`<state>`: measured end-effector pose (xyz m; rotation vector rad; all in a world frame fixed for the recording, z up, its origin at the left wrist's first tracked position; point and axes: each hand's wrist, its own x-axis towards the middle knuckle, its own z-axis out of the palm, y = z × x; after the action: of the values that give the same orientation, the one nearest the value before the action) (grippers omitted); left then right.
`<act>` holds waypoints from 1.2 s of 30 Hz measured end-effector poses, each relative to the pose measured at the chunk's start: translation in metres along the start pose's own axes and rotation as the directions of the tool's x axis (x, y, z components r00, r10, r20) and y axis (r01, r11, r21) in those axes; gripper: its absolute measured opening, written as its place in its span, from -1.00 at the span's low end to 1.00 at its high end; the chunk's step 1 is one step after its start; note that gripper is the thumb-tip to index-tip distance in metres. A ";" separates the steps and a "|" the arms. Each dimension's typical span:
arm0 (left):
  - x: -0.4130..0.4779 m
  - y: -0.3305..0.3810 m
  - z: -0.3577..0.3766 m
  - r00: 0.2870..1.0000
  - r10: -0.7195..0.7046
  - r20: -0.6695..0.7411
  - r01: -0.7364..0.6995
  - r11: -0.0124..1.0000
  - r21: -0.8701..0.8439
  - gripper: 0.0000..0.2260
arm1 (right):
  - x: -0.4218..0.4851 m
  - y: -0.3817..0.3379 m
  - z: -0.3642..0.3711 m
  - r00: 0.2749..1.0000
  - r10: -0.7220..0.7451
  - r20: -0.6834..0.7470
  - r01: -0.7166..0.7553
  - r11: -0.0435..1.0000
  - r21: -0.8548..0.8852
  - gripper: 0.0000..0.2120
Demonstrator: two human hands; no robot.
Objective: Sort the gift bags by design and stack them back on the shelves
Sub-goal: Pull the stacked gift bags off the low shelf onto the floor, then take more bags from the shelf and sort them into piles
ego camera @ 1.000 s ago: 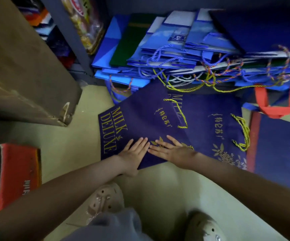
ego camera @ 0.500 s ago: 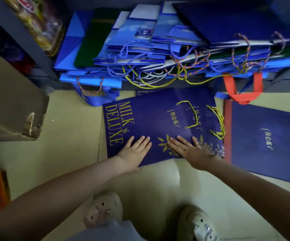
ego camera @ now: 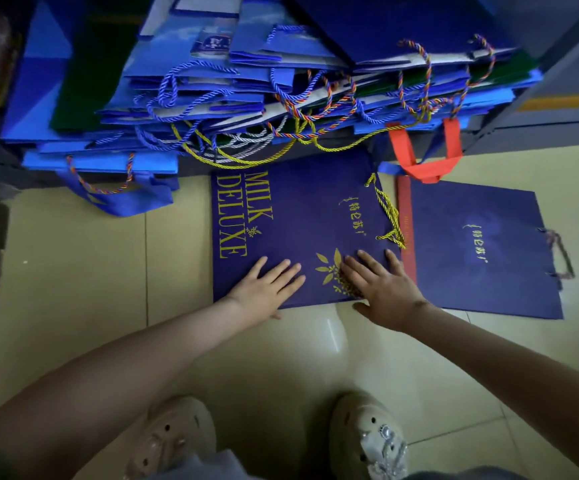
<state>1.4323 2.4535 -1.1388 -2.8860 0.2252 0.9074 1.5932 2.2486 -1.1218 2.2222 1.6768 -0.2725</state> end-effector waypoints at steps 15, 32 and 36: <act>-0.009 -0.057 0.033 0.793 -0.596 0.123 0.521 0.560 -0.644 -0.18 | 0.035 0.033 -0.001 0.914 0.334 0.230 -0.403 0.680 0.613 0.13; -0.035 -0.080 -0.023 0.602 -0.552 -0.577 0.316 0.828 -0.463 -0.38 | 0.072 0.008 -0.084 0.880 0.472 0.049 -0.462 0.831 0.308 -0.30; -0.049 -0.135 -0.086 0.344 -0.494 -0.799 0.390 0.849 -0.357 -0.40 | 0.106 0.009 -0.151 0.839 0.375 -0.395 -0.283 0.920 0.272 -0.49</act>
<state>1.4642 2.5786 -1.0327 -2.9160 -0.5648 -0.7553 1.6238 2.3987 -1.0189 2.8476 1.4667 0.1739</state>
